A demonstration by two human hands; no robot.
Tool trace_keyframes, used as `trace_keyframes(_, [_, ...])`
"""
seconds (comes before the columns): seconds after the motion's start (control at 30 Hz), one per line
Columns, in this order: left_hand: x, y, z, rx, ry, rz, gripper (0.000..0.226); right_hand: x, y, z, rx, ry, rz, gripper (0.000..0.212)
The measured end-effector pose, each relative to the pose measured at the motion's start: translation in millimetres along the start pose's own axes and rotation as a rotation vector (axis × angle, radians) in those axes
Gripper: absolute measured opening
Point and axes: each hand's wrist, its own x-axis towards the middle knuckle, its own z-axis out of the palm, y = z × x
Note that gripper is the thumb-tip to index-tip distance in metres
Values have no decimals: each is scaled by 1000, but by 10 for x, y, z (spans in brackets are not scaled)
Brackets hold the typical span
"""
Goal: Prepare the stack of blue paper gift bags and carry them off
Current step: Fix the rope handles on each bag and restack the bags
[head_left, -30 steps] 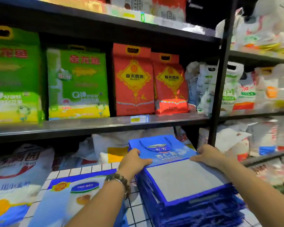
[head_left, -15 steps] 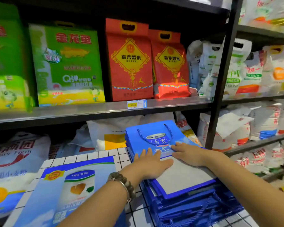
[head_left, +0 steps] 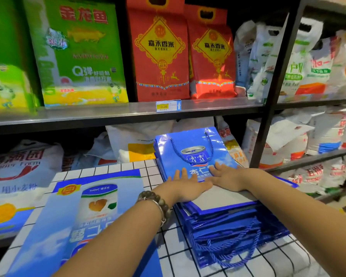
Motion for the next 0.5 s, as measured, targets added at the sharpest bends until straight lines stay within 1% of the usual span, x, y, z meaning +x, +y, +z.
trace_keyframes(0.07, [-37,-39,11,23,100,29,67,-82,-41,-73,-76,7,17,62])
trace_keyframes(0.13, [-152,-50,-25,177,314,58,52,-160,-76,-167,-108,18,55,63])
trace_keyframes(0.17, [-234,-45,-73,203,444,59,49,-188,-87,-225,-94,44,66,62])
trace_keyframes(0.2, [-334,-41,-134,166,542,52,48,-244,-122,-293,-62,92,62,59])
trace_keyframes(0.23, [-433,-51,-202,102,597,54,49,-298,-170,-366,-22,163,44,56])
trace_keyframes(0.3, [-668,-133,-339,-35,590,70,49,-467,-345,-516,93,357,-45,52])
trace_keyframes(0.37, [-934,-312,-424,-107,553,88,47,-711,-622,-611,222,542,-210,47])
trace_keyframes(0.4, [-1083,-430,-443,-110,530,86,45,-873,-791,-618,275,604,-302,43])
trace_keyframes(0.43, [-1237,-561,-430,-100,492,63,43,-1035,-971,-585,307,641,-397,40])
trace_keyframes(0.5, [-1513,-850,-360,-55,416,-26,40,-1339,-1331,-431,290,641,-560,34])
